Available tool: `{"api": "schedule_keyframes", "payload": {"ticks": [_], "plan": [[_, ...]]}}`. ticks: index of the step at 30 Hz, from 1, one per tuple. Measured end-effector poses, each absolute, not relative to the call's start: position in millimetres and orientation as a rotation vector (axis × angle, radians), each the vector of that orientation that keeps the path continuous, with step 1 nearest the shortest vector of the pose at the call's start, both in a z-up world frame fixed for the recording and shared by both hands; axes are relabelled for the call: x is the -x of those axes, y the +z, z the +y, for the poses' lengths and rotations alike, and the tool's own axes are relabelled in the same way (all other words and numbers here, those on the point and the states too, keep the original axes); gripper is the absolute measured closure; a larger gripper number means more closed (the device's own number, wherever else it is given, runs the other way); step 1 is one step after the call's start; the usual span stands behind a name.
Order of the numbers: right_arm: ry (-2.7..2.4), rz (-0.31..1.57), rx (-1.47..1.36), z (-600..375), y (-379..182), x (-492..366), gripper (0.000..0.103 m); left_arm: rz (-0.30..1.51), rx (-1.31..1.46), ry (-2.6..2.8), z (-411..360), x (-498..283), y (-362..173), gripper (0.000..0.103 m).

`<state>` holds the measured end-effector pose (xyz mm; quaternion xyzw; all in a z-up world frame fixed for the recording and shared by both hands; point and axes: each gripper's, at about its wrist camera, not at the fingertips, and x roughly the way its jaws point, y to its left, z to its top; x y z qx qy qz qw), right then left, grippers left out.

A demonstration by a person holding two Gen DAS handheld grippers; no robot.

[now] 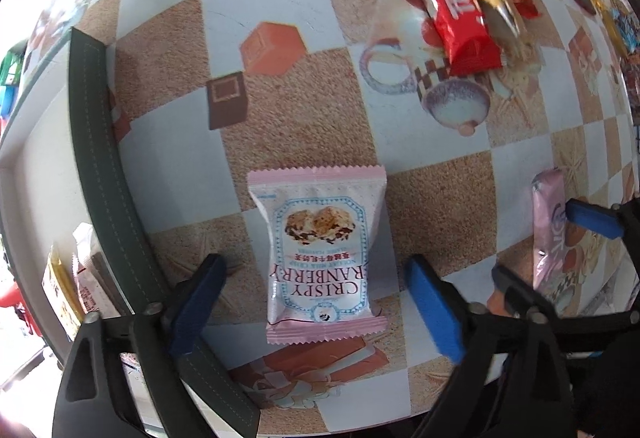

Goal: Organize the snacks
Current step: 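Grasp a pink Crispy Cranberry pack with the left tool while the right tool grasps the pink bar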

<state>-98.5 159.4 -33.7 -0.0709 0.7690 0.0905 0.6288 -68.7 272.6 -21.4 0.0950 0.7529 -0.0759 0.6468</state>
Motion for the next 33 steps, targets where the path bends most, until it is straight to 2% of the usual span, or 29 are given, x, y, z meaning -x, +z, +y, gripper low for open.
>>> {"api": "schedule_keyframes", "payload": {"ticks": [3, 5, 6, 7, 33], "plan": [[0.209, 1.765, 0.176, 165.3, -37.1, 95.6, 0.014, 1.722, -0.2, -0.162, 271.5, 70.2, -25.1, 0.0], [0.203, 1.774, 0.162, 162.9, -39.4, 95.4, 0.009, 1.722, -0.199, -0.162, 272.9, 69.9, -25.6, 0.0], [0.19, 1.793, 0.153, 160.3, -44.4, 96.0, 0.001, 1.722, -0.2, -0.162, 273.6, 70.4, -26.4, 0.0], [0.185, 1.804, 0.129, 156.3, -47.0, 96.1, 0.0, 1.722, -0.195, -0.159, 274.1, 70.6, -26.2, 0.0], [0.187, 1.754, 0.129, 157.2, -43.6, 106.3, 0.0, 1.7, -0.185, -0.152, 274.9, 73.8, -26.6, 0.0]]}}
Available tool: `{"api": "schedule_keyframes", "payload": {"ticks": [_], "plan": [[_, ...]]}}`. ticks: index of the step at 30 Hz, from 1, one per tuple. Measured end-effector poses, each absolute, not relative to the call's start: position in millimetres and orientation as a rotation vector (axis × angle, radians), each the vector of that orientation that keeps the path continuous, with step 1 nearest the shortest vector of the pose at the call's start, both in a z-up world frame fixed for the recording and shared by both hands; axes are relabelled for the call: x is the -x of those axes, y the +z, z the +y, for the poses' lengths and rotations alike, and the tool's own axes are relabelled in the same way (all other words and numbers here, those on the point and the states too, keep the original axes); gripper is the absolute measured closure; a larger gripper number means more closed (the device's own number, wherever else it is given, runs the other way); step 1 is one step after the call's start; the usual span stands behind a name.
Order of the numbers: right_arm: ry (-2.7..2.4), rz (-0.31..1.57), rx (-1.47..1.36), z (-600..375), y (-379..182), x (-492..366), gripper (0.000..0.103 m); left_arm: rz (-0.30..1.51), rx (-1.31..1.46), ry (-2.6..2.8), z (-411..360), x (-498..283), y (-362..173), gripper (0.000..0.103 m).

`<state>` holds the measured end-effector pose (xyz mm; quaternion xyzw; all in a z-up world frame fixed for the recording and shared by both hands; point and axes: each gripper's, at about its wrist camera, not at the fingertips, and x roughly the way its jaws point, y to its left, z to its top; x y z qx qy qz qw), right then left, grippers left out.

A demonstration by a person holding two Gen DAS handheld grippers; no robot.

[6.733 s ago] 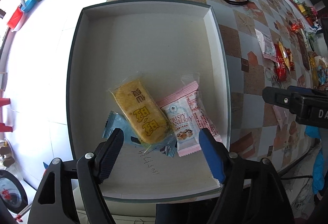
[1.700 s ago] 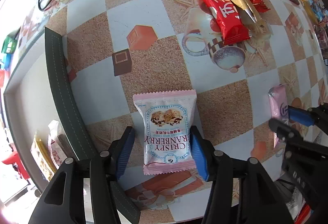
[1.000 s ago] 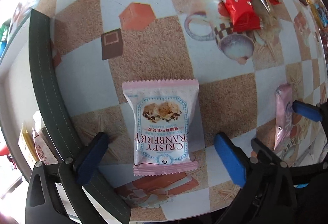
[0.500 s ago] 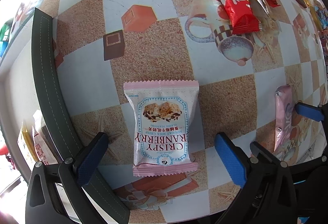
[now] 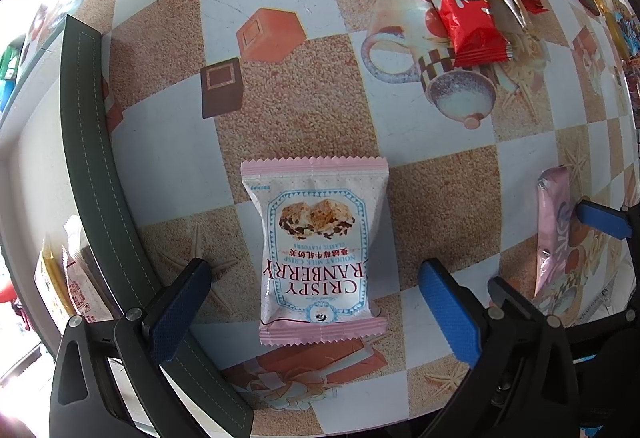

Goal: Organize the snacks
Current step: 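Grasp a pink Crispy Cranberry pack with the left tool while the right tool grasps the pink bar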

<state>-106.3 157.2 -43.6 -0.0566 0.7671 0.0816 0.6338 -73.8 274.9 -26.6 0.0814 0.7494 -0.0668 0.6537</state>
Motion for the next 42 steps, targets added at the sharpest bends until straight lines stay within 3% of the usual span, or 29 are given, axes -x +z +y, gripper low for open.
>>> {"api": "schedule_keyframes", "payload": {"ticks": [33, 36, 38, 41, 42], "plan": [[0.224, 1.786, 0.182, 164.9, -46.7, 95.3, 0.0, 1.721, -0.19, -0.155, 275.2, 69.0, -27.6, 0.0], [0.222, 1.789, 0.187, 166.1, -45.9, 92.9, 0.0, 1.725, -0.195, -0.161, 273.6, 64.9, -25.3, 0.006], [0.213, 1.775, 0.176, 166.0, -42.3, 92.2, 0.006, 1.701, -0.213, -0.179, 270.6, 64.2, -19.4, 0.019], [0.226, 1.737, 0.185, 169.1, -31.2, 91.3, 0.026, 1.673, -0.255, -0.223, 264.6, 63.6, -12.3, 0.037], [0.233, 1.723, 0.191, 170.5, -27.5, 90.9, 0.038, 1.663, -0.279, -0.242, 262.2, 64.0, -10.7, 0.04]]}}
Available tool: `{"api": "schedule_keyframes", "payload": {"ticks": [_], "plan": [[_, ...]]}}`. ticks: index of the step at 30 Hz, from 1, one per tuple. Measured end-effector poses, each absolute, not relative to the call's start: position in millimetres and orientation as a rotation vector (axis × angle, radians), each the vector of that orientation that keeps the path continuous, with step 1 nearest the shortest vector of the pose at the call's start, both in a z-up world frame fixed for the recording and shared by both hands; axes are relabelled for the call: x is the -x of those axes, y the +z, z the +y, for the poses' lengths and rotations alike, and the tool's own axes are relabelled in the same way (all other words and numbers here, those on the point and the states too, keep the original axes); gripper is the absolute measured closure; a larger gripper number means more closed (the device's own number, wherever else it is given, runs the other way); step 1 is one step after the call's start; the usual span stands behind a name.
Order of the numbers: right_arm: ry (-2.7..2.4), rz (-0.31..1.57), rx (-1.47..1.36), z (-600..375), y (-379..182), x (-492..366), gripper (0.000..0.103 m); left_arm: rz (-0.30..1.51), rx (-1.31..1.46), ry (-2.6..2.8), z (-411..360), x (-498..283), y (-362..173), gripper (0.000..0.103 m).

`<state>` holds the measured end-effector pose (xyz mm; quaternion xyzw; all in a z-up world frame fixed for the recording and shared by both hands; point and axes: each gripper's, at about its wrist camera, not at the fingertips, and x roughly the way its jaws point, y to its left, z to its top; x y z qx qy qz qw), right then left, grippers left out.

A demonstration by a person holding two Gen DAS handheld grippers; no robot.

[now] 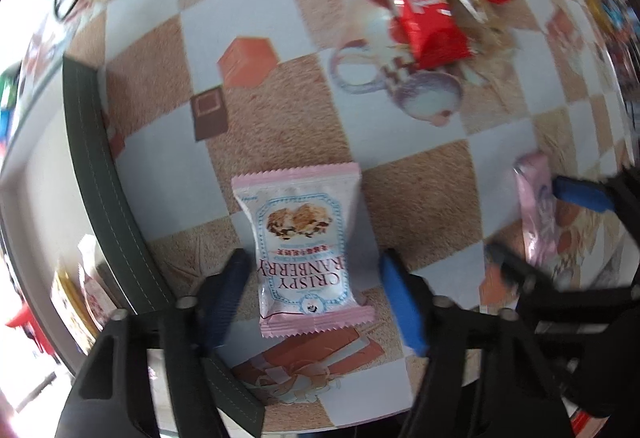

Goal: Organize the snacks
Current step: 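Grasp a pink Crispy Cranberry pack with the left tool while the right tool grasps the pink bar, then carry both packs to the white tray and release them inside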

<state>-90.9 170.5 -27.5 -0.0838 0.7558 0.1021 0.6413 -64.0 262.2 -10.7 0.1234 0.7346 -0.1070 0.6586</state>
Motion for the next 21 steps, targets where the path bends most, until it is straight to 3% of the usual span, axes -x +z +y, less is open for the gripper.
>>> {"api": "schedule_keyframes", "payload": {"ticks": [3, 10, 21], "plan": [[0.231, 1.704, 0.172, 169.1, -19.8, 86.9, 0.077, 1.64, -0.313, -0.291, 259.9, 64.9, -5.6, 0.06], [0.181, 1.708, -0.073, 133.2, -15.2, 82.7, 0.077, 1.64, -0.154, -0.306, 280.1, 58.9, 5.2, 0.061], [0.169, 1.716, -0.13, 114.0, -13.2, 86.2, 0.077, 1.559, -0.134, -0.321, 294.2, 51.6, 36.0, 0.061]]}}
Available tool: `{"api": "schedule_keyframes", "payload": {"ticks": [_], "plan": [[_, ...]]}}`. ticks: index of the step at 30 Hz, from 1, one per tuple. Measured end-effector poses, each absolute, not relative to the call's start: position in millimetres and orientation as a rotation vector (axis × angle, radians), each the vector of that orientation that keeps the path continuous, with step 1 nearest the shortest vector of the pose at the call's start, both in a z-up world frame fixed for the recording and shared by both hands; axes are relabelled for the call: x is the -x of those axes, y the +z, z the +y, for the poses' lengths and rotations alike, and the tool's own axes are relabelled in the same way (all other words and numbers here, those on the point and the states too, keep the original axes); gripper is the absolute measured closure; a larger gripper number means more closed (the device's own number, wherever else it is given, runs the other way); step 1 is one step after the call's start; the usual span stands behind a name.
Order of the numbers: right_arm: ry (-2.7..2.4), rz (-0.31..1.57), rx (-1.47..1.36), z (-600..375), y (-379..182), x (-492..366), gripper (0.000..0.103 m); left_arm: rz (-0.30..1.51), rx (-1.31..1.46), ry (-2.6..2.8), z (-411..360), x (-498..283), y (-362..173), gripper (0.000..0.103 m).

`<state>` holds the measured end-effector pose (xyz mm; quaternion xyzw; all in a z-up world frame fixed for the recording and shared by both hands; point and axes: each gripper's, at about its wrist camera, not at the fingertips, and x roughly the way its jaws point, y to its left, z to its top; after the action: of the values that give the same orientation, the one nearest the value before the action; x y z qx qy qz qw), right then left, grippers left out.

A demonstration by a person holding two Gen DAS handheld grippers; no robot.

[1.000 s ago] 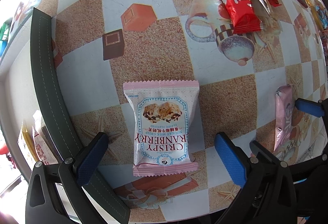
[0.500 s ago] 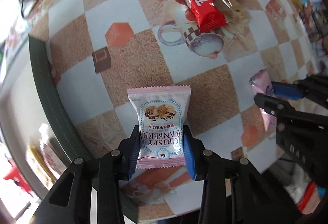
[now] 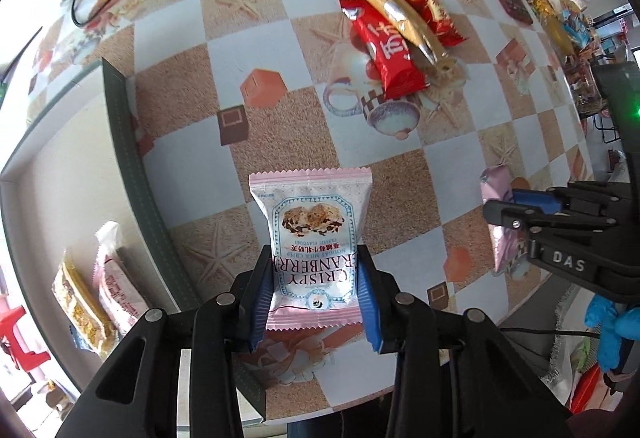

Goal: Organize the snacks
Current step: 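Carry both packs to the white tray and release them inside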

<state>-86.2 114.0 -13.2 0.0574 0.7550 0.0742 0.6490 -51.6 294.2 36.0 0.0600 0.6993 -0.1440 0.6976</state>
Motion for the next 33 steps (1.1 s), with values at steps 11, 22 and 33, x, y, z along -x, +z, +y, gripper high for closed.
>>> {"api": "schedule_keyframes", "payload": {"ticks": [11, 22, 33], "plan": [[0.271, 1.682, -0.097, 164.9, 10.6, 67.6, 0.077, 1.467, -0.098, -0.284, 332.2, 62.9, 67.1, 0.061], [0.434, 1.634, -0.04, 244.1, 40.8, 43.1, 0.077, 1.414, 0.025, -0.131, 399.6, 82.3, 81.8, 0.061], [0.568, 1.591, 0.022, 342.1, 64.0, 31.6, 0.077, 1.419, 0.128, 0.036, 475.6, 91.8, 76.4, 0.061]]}}
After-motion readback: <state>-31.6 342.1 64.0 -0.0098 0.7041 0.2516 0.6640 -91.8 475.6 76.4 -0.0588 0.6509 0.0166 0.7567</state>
